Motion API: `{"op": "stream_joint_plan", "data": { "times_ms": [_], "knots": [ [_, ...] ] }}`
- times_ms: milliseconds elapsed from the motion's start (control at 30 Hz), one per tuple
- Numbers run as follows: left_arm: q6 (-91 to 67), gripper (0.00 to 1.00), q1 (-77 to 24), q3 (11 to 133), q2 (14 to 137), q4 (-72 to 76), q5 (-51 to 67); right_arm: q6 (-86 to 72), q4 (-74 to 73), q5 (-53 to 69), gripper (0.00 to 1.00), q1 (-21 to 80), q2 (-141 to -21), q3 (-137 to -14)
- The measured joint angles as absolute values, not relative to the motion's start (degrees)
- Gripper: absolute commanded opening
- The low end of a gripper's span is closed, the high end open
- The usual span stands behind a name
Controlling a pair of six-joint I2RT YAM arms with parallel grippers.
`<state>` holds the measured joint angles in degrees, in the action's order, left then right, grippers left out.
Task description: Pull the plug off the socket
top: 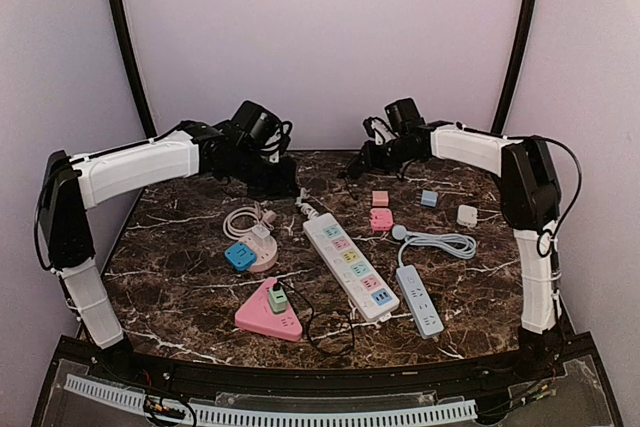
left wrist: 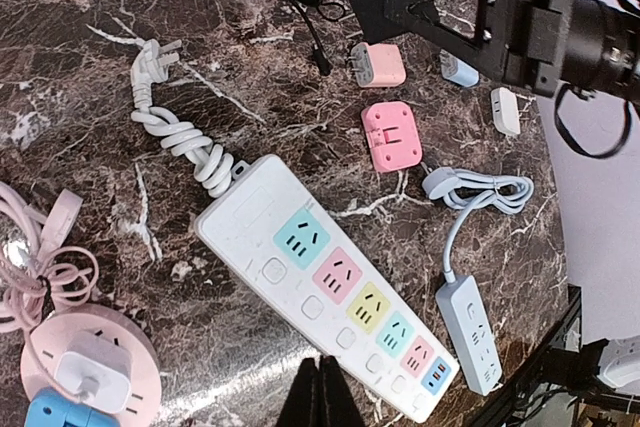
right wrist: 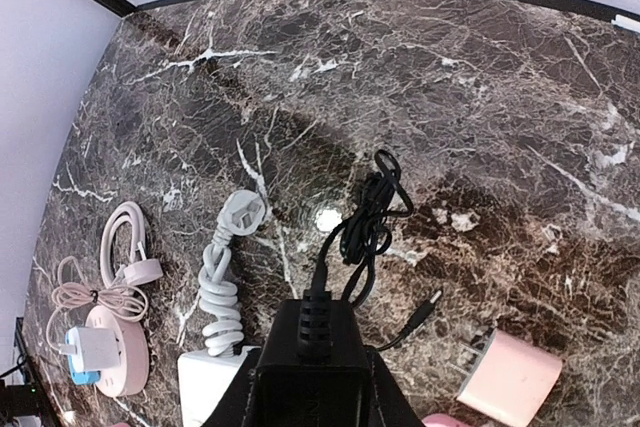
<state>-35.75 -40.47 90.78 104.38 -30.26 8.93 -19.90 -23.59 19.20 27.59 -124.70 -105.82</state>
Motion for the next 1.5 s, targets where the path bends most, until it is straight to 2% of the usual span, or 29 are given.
{"op": "stream_joint_plan", "data": {
  "times_ms": [133, 400, 667, 1133, 1433, 1500],
  "knots": [
    [-36.2, 0.01, -40.4, 86.9, 100.4, -30.1, 8.6, -21.7, -21.4, 23.7, 0.02, 24.3, -127.9, -107.0],
    [-36.6, 0.01, -40.5, 84.1, 99.8, -30.2, 8.5, -25.9, -16.7, 31.0, 0.07, 18.1, -133.2, -107.2],
    [-36.6, 0.01, -40.5, 84.1, 99.3, -30.1, 8.5, -27.1, -14.4, 32.9, 0.27, 15.3, -134.5, -105.7],
    [-36.7, 0.01, -40.5, 84.1, 99.3, -30.1, 8.5, -26.8, -13.9, 31.9, 0.45, 13.4, -134.5, -101.2],
    [-36.6, 0.03, -40.4, 84.1, 99.2, -30.2, 7.8, -24.9, -16.5, 27.6, 0.69, 13.3, -129.6, -98.7],
    [-36.6, 0.04, -40.4, 84.1, 98.8, -30.2, 7.6, -23.9, -17.2, 26.3, 0.72, 13.4, -127.5, -98.1]
  ]
}}
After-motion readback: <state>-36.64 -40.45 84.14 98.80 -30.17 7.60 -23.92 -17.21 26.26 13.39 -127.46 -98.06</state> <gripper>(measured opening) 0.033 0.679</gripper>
